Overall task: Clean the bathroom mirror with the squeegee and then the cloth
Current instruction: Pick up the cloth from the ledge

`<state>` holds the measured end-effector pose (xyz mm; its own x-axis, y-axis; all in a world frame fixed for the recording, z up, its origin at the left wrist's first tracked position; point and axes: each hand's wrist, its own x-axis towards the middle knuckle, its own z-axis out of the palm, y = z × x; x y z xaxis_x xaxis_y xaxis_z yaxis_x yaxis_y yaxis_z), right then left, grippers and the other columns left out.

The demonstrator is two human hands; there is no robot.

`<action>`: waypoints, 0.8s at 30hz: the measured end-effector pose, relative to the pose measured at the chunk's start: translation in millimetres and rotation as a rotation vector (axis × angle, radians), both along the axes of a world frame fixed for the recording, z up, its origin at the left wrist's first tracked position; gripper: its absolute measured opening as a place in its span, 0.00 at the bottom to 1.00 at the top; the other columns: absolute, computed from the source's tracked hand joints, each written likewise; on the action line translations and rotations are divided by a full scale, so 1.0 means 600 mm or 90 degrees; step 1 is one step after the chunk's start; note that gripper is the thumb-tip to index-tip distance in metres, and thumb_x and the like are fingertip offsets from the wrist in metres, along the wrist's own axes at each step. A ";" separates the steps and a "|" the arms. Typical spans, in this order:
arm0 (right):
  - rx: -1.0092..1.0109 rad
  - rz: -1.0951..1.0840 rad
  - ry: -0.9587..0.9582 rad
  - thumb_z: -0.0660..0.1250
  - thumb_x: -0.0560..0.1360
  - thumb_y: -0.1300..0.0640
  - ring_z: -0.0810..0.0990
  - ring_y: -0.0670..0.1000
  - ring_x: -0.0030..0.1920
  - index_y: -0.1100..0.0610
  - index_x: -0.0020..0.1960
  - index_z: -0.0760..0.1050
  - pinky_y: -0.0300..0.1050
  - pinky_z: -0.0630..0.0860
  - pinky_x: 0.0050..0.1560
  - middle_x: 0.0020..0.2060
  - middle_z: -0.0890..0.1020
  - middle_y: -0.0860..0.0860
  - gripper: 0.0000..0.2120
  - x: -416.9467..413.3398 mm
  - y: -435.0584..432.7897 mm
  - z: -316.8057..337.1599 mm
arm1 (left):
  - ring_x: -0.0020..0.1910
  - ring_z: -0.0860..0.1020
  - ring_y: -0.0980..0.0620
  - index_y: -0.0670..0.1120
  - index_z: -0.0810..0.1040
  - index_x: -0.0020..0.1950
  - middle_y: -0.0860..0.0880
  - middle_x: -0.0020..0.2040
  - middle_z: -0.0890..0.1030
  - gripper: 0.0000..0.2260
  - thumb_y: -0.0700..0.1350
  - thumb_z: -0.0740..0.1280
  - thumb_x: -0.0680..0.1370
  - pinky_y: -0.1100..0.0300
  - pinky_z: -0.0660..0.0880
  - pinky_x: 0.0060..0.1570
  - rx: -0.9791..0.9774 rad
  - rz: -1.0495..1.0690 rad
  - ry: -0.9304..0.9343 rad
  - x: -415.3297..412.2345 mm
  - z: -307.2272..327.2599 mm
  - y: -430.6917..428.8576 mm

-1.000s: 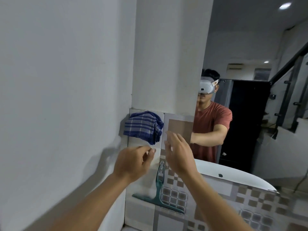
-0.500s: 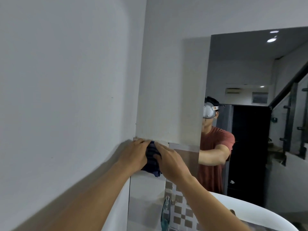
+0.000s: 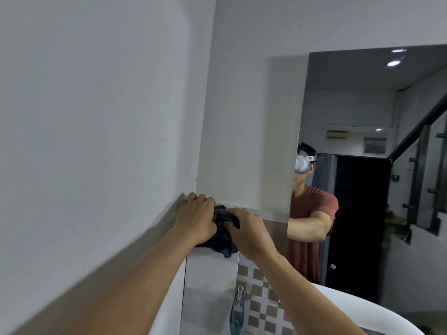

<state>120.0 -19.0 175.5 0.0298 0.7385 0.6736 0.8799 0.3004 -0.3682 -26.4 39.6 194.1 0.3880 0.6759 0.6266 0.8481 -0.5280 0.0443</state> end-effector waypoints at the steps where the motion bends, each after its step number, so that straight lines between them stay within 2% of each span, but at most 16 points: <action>1: 0.002 0.011 0.017 0.64 0.81 0.55 0.81 0.50 0.49 0.52 0.60 0.80 0.49 0.78 0.50 0.50 0.85 0.49 0.11 0.001 -0.001 0.001 | 0.57 0.72 0.45 0.47 0.75 0.60 0.47 0.58 0.77 0.12 0.43 0.62 0.77 0.52 0.70 0.56 0.022 -0.003 -0.005 0.001 0.000 -0.001; 4: -0.006 0.033 0.079 0.63 0.82 0.51 0.79 0.47 0.50 0.51 0.56 0.78 0.43 0.77 0.49 0.50 0.83 0.47 0.08 0.004 -0.002 0.002 | 0.55 0.74 0.46 0.47 0.74 0.61 0.48 0.58 0.76 0.13 0.43 0.63 0.77 0.54 0.72 0.55 0.076 -0.050 -0.042 0.002 -0.001 -0.006; 7: 0.002 0.039 0.121 0.63 0.82 0.50 0.77 0.45 0.52 0.50 0.57 0.73 0.35 0.72 0.46 0.53 0.79 0.46 0.06 0.007 -0.002 0.005 | 0.49 0.75 0.48 0.48 0.74 0.60 0.50 0.57 0.74 0.10 0.41 0.64 0.79 0.58 0.71 0.47 0.091 -0.120 -0.098 0.000 0.003 -0.016; 9: 0.011 0.066 0.162 0.66 0.81 0.49 0.78 0.46 0.54 0.48 0.60 0.69 0.34 0.72 0.46 0.54 0.79 0.45 0.10 0.006 -0.010 0.014 | 0.45 0.73 0.51 0.48 0.74 0.59 0.51 0.56 0.72 0.09 0.41 0.64 0.80 0.61 0.67 0.43 0.089 -0.157 -0.137 -0.004 0.010 -0.025; 11: -0.026 0.096 0.191 0.67 0.80 0.48 0.79 0.46 0.53 0.47 0.67 0.65 0.34 0.73 0.45 0.53 0.79 0.45 0.19 0.006 -0.023 0.032 | 0.46 0.73 0.52 0.47 0.74 0.59 0.52 0.56 0.70 0.08 0.40 0.63 0.80 0.62 0.67 0.43 0.077 -0.202 -0.171 -0.009 0.018 -0.033; 12: -0.054 0.102 0.202 0.68 0.79 0.48 0.80 0.47 0.53 0.48 0.70 0.65 0.35 0.74 0.47 0.54 0.81 0.46 0.23 0.008 -0.031 0.042 | 0.47 0.74 0.53 0.47 0.74 0.59 0.53 0.56 0.70 0.08 0.40 0.63 0.81 0.62 0.69 0.45 0.063 -0.224 -0.189 -0.013 0.022 -0.038; 13: -0.080 0.107 0.214 0.69 0.78 0.47 0.82 0.49 0.53 0.51 0.71 0.67 0.41 0.78 0.50 0.54 0.82 0.49 0.24 0.012 -0.038 0.051 | 0.49 0.75 0.53 0.47 0.75 0.59 0.54 0.56 0.69 0.08 0.40 0.63 0.81 0.62 0.71 0.47 0.049 -0.245 -0.206 -0.016 0.025 -0.044; 15: -0.110 0.122 0.228 0.71 0.78 0.49 0.84 0.54 0.51 0.58 0.64 0.77 0.53 0.82 0.54 0.50 0.85 0.54 0.19 0.024 -0.053 0.064 | 0.52 0.76 0.54 0.48 0.75 0.59 0.54 0.56 0.69 0.08 0.40 0.63 0.81 0.61 0.73 0.52 0.020 -0.278 -0.228 -0.019 0.031 -0.058; 17: -0.125 0.143 0.260 0.73 0.77 0.52 0.85 0.55 0.47 0.59 0.57 0.79 0.50 0.83 0.49 0.46 0.85 0.56 0.13 0.038 -0.076 0.073 | 0.54 0.76 0.55 0.50 0.76 0.59 0.54 0.56 0.70 0.09 0.40 0.65 0.80 0.63 0.73 0.55 -0.009 -0.306 -0.240 -0.015 0.038 -0.074; 18: -0.131 0.156 0.278 0.73 0.77 0.54 0.85 0.54 0.44 0.59 0.55 0.78 0.48 0.82 0.45 0.45 0.85 0.57 0.11 0.045 -0.089 0.076 | 0.53 0.75 0.56 0.51 0.76 0.58 0.54 0.56 0.71 0.10 0.39 0.66 0.79 0.66 0.73 0.54 -0.026 -0.316 -0.245 -0.013 0.043 -0.083; 20: -0.118 0.163 0.304 0.76 0.74 0.57 0.84 0.55 0.42 0.57 0.53 0.79 0.49 0.80 0.44 0.43 0.85 0.58 0.10 0.062 -0.115 0.081 | 0.53 0.76 0.56 0.54 0.75 0.57 0.54 0.56 0.74 0.13 0.40 0.71 0.77 0.70 0.71 0.50 -0.074 -0.333 -0.252 -0.005 0.056 -0.102; 23: -0.080 0.144 0.326 0.78 0.71 0.61 0.85 0.58 0.43 0.60 0.52 0.81 0.57 0.83 0.50 0.45 0.85 0.63 0.11 0.092 -0.161 0.095 | 0.54 0.80 0.52 0.52 0.78 0.61 0.53 0.54 0.82 0.16 0.45 0.75 0.74 0.60 0.76 0.55 -0.203 -0.371 -0.247 0.012 0.082 -0.131; 24: -0.071 0.136 0.329 0.78 0.71 0.62 0.85 0.60 0.44 0.61 0.52 0.82 0.57 0.83 0.52 0.46 0.85 0.64 0.12 0.102 -0.180 0.102 | 0.53 0.81 0.52 0.51 0.80 0.60 0.53 0.53 0.83 0.14 0.47 0.75 0.75 0.57 0.77 0.55 -0.245 -0.382 -0.240 0.021 0.090 -0.142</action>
